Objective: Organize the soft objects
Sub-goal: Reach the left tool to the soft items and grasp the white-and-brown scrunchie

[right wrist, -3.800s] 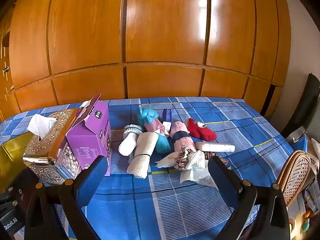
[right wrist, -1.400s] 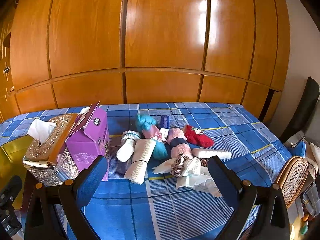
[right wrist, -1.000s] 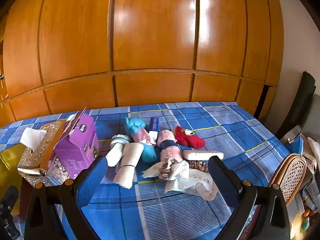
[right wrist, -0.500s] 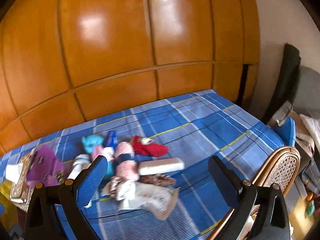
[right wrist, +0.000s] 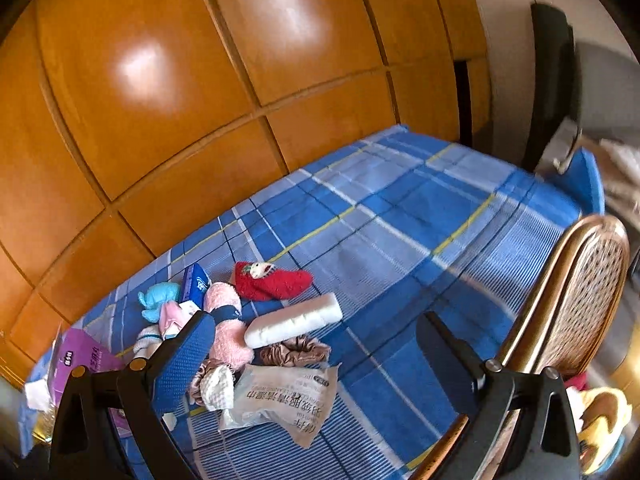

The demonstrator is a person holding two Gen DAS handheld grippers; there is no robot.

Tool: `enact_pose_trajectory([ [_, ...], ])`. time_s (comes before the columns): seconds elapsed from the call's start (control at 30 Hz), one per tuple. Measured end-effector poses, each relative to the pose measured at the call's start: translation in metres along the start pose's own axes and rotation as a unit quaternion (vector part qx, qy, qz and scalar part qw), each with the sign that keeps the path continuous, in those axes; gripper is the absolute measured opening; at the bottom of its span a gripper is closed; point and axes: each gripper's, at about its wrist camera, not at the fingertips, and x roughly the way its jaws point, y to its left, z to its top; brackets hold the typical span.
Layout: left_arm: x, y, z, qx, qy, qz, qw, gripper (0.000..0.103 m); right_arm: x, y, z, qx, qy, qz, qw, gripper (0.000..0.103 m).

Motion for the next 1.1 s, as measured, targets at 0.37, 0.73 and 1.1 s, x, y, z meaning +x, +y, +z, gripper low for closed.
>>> enact_pose_trajectory([
  [0.37, 0.080, -0.047, 0.037, 0.082, 0.016, 0.005, 0.9965, 0.091, 0.003, -0.016, 0.001, 0.053, 0.001, 0.027, 0.998, 0.102],
  [0.73, 0.100, -0.022, 0.047, 0.007, 0.036, -0.081, 0.9960, 0.038, 0.005, -0.015, 0.001, 0.046, 0.003, 0.023, 0.999, 0.101],
  [1.1, 0.028, 0.054, 0.134, -0.089, -0.048, -0.051, 0.9936, 0.038, 0.010, -0.006, 0.000, 0.017, 0.023, 0.017, 0.999, 0.097],
])
